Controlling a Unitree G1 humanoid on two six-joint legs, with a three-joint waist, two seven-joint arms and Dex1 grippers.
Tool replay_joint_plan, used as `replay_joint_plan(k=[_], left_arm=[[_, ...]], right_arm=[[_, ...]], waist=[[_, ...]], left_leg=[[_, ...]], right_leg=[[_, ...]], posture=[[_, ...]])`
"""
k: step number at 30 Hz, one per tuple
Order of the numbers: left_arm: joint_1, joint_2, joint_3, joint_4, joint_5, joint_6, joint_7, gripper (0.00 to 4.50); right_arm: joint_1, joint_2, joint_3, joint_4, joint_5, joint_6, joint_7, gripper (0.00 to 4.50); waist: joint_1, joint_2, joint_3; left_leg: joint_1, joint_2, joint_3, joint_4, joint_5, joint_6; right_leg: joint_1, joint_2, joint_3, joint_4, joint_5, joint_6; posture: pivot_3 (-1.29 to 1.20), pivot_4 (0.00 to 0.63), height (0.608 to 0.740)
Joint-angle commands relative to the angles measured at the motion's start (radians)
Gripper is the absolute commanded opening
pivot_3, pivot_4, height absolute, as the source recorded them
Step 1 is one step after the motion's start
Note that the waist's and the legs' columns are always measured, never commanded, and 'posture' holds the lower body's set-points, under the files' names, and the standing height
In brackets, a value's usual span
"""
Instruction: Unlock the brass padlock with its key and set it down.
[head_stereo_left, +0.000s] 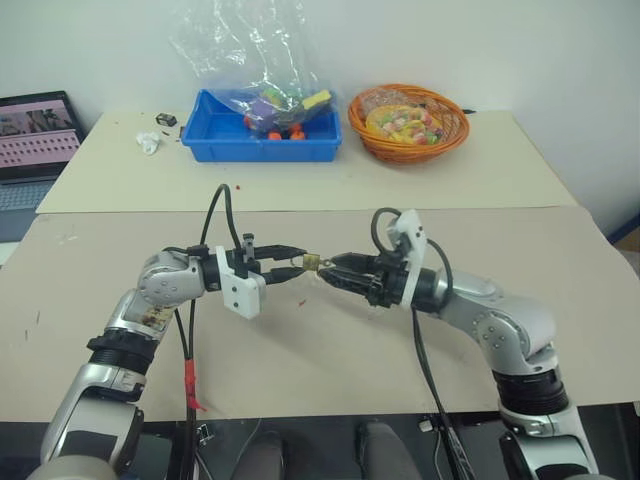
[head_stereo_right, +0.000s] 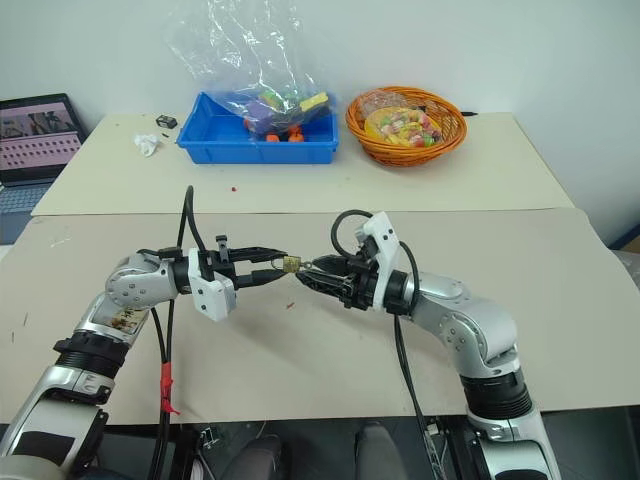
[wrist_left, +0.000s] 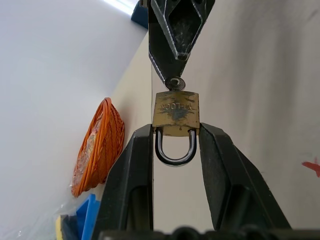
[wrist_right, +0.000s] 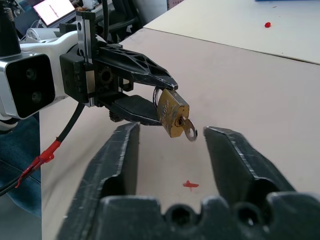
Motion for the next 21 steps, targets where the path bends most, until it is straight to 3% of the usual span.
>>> replay_joint_plan(k=[1, 4, 16, 21], left_arm=[[-0.011, 0.013, 0.001, -0.037, -0.028, -0.003, 0.02, 0.82], [-0.012, 0.012, 0.002, -0.036, -0.029, -0.002, 0.022, 0.82], [-0.017, 0.014, 0.001, -0.033, -0.018, 0.001, 0.038, 0.82], [-0.018, 0.014, 0.0, -0.034, -0.012, 0.003, 0.046, 0.82]], right_arm=[[-0.027, 0.002, -0.029, -0.028, 0.028, 0.011, -0.003, 1.0], [-0.032, 0.002, -0.027, -0.035, 0.036, 0.017, -0.005, 0.02], [-0.045, 0.018, -0.016, -0.041, 0.041, 0.039, -0.023, 0.02], [-0.055, 0.066, -0.035, -0.021, 0.092, 0.143, -0.088, 0.02]], waist=[[0.0, 0.0, 0.0], [-0.001, 0.0, 0.0], [-0.001, 0.0, 0.0], [0.0, 0.0, 0.0]], left_leg=[[0.0, 0.0, 0.0, 0.0, 0.0, 0.0], [0.0, 0.0, 0.0, 0.0, 0.0, 0.0], [0.0, 0.0, 0.0, 0.0, 0.0, 0.0], [0.0, 0.0, 0.0, 0.0, 0.0, 0.0]], right_leg=[[0.0, 0.0, 0.0, 0.0, 0.0, 0.0], [0.0, 0.0, 0.0, 0.0, 0.0, 0.0], [0.0, 0.0, 0.0, 0.0, 0.0, 0.0], [0.0, 0.0, 0.0, 0.0, 0.0, 0.0]], posture=[[0.0, 0.15, 0.74], [0.0, 0.15, 0.74], [0.0, 0.15, 0.74], [0.0, 0.15, 0.74]])
